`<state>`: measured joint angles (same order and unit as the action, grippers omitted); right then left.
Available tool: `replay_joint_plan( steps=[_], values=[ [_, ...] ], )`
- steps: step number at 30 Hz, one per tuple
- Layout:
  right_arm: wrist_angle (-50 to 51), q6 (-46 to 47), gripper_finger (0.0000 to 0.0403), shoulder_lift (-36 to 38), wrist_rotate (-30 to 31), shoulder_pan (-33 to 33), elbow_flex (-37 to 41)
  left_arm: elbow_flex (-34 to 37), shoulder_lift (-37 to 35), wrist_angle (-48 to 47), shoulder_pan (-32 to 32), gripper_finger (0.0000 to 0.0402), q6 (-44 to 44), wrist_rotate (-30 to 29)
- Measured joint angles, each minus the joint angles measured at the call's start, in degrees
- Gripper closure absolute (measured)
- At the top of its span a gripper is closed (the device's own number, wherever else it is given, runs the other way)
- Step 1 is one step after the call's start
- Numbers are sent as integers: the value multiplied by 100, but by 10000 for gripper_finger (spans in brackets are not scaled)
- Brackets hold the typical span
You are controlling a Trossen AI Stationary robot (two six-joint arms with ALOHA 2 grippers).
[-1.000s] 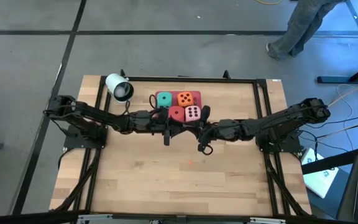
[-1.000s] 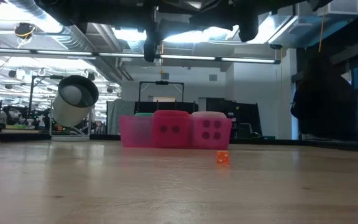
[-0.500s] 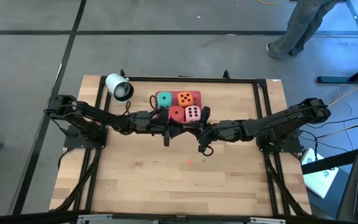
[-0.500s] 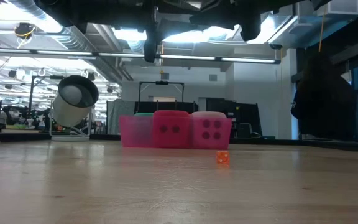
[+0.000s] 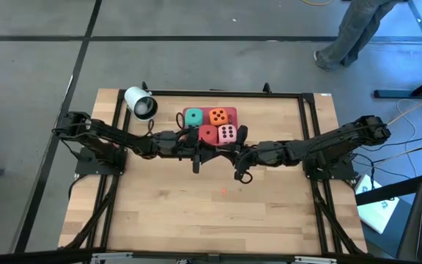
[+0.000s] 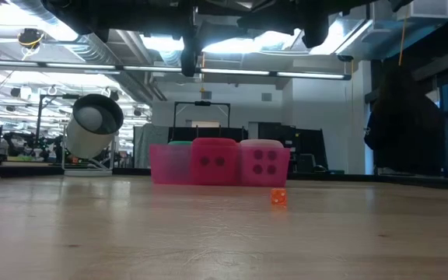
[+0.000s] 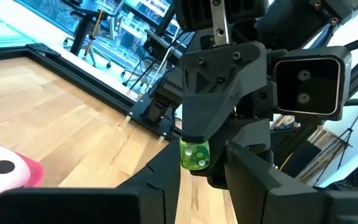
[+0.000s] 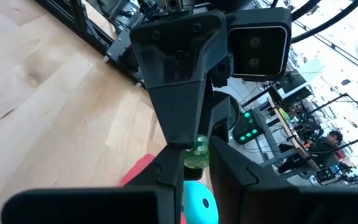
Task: Pick & Place Dice
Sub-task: Put the small transparent dice into the pink bin
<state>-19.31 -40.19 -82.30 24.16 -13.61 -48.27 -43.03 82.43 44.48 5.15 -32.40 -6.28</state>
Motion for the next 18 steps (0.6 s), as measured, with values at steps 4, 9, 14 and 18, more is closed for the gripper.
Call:
replay_joint_plan(
  steps=[4,9,14,18],
  values=[
    [21,55,346,0,-85,1,0,0,0,27,0,297,83,4],
    [21,71,346,-2,-107,0,4,0,0,119,0,297,178,4],
    [418,92,346,-89,-363,-1,79,-84,-66,773,-6,299,262,-48],
    [223,129,346,-22,-145,15,20,-62,-34,887,-4,299,286,137]
  ],
)
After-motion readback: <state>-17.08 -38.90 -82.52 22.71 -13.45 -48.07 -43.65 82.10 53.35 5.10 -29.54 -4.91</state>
